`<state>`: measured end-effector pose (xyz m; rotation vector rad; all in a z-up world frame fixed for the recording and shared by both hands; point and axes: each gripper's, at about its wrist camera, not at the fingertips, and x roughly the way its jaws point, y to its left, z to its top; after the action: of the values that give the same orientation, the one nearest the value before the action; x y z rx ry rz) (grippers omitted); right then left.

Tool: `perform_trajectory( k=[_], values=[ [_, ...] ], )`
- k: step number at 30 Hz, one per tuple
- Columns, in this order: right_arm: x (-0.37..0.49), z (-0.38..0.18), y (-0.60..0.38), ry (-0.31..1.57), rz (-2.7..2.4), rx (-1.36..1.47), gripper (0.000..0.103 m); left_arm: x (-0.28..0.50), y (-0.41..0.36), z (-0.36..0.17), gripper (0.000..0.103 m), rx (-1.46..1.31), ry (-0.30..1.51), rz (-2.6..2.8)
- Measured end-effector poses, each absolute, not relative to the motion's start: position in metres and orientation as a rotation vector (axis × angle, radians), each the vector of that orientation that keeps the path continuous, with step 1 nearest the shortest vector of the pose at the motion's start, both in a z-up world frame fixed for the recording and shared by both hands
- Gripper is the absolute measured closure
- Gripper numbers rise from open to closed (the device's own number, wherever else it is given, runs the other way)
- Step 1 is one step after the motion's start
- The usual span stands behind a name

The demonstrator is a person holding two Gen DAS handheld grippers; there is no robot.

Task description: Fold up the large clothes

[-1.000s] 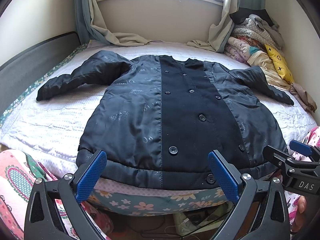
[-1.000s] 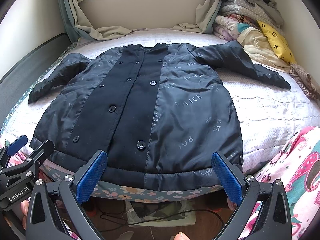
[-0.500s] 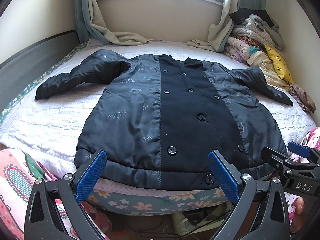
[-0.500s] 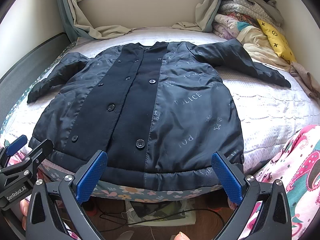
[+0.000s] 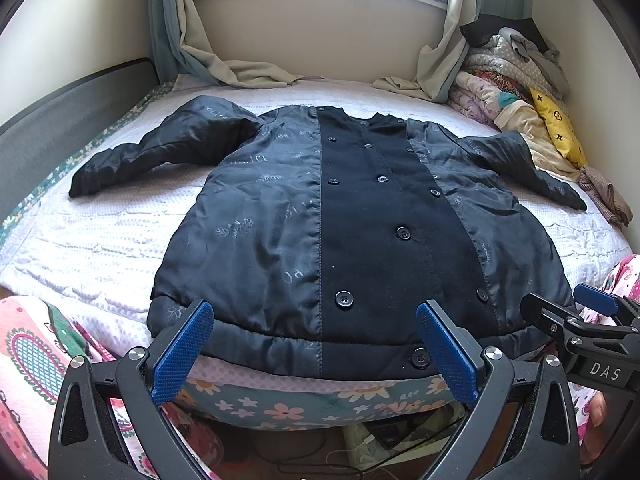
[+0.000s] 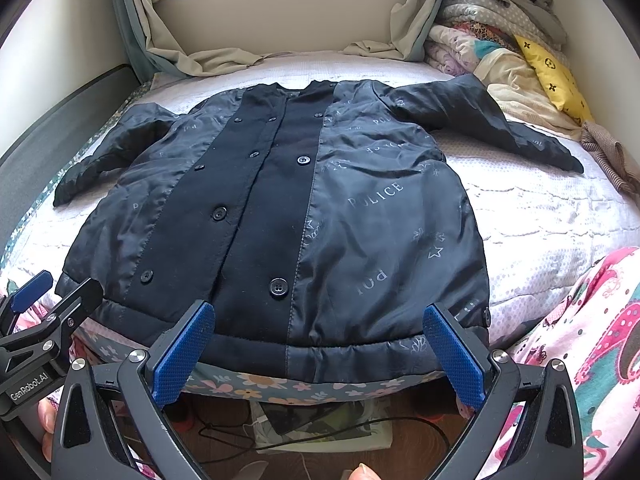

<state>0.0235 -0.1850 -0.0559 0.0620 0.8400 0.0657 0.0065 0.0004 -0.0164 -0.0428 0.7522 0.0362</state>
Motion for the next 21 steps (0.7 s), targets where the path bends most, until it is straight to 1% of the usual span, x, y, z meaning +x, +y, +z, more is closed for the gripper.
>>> perform_trajectory(
  k=[21],
  values=[
    [0.051,-0.066,-0.185,0.901,0.064,0.058,0.0,0.028,0.006,-0.014,0.0,-0.057,0.818,0.045]
  ],
)
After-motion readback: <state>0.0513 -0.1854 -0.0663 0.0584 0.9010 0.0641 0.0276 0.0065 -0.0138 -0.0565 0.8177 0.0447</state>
